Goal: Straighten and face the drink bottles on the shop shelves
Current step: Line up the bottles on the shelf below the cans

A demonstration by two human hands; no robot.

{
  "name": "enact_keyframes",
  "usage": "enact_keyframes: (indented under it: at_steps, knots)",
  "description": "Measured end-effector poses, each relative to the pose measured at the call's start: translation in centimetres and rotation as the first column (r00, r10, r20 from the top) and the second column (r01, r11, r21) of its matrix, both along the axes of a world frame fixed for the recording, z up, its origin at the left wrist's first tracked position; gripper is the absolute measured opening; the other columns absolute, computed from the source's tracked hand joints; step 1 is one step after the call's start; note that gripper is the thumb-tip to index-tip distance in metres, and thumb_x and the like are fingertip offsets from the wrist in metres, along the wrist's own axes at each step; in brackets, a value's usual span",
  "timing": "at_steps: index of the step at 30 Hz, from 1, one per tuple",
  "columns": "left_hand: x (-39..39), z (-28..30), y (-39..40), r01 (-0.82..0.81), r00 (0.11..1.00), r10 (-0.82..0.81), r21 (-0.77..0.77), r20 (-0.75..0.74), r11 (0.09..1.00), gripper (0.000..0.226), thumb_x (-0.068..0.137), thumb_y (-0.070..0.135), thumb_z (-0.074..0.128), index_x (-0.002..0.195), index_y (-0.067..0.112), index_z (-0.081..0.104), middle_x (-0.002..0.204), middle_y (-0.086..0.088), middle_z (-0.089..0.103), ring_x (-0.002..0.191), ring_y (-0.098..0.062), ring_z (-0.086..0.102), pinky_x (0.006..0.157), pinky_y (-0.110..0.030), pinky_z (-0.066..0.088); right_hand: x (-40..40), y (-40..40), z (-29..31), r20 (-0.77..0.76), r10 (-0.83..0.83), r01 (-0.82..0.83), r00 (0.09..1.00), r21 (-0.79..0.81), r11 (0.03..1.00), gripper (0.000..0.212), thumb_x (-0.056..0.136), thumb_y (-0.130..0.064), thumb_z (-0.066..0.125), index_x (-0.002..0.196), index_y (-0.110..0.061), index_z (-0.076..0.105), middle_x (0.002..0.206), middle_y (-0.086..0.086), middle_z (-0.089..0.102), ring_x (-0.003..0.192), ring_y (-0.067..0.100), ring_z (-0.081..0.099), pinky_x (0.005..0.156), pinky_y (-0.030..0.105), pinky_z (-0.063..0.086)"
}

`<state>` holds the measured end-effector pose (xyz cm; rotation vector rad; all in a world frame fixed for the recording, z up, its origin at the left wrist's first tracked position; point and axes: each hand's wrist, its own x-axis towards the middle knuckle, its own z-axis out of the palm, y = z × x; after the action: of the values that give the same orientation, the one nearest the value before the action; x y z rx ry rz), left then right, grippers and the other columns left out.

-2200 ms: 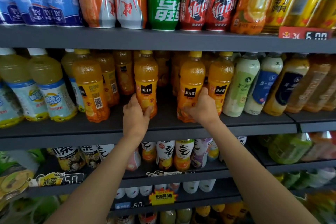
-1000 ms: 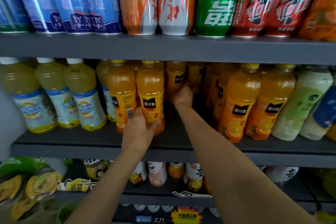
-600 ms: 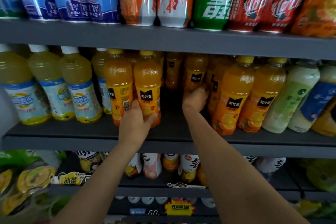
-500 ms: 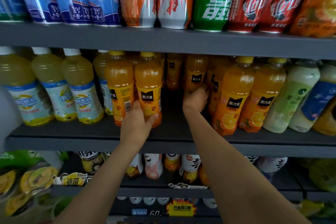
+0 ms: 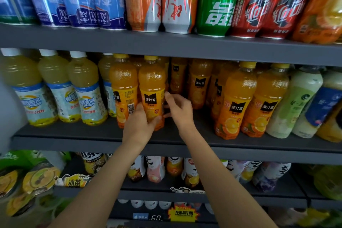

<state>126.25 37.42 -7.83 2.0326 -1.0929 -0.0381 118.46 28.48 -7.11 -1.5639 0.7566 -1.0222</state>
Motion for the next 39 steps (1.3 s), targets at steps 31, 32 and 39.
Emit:
enact_keyframes:
  at_steps: [31,32,39]
  knots:
    - [-6.9,0.2,-8.1,0.116,0.985,-0.132,-0.149,-0.109,0.982,0.064,0.085,0.029,0.066,0.138,0.012,0.035,0.134,-0.01,0.047,0.124,-0.025,0.047,0.097,-0.035,0.041,-7.0,0.0,-1.3,-0.228,-0.377,0.285,0.898,-0.351,0.892,0.05,0.082,0.014,0.047,0.13,0.0,0.043,0.13,0.015,0.046,0.124,0.026,0.043,0.099,0.019,0.031]
    - [-6.7,0.2,-6.8,0.108,0.993,-0.117,-0.223,-0.03,0.969,0.06,0.086,0.023,0.064,0.138,0.011,0.036,0.134,-0.01,0.046,0.124,-0.023,0.046,0.1,-0.035,0.042,-6.8,0.5,-1.1,-0.188,-0.399,0.304,0.898,-0.392,0.868,0.048,0.082,0.013,0.048,0.128,-0.001,0.044,0.129,0.014,0.045,0.122,0.024,0.043,0.099,0.018,0.032]
    - [-0.4,0.2,1.5,-0.258,0.959,0.273,-0.616,-0.072,0.744,0.042,0.079,0.008,0.053,0.119,0.0,0.044,0.114,-0.01,0.041,0.107,-0.022,0.045,0.091,-0.021,0.035,0.2,4.4,0.3,-0.21,-0.017,-0.066,0.977,-0.384,0.921,0.046,0.085,-0.005,0.061,0.127,-0.007,0.045,0.122,0.009,0.052,0.11,0.019,0.052,0.093,0.034,0.047]
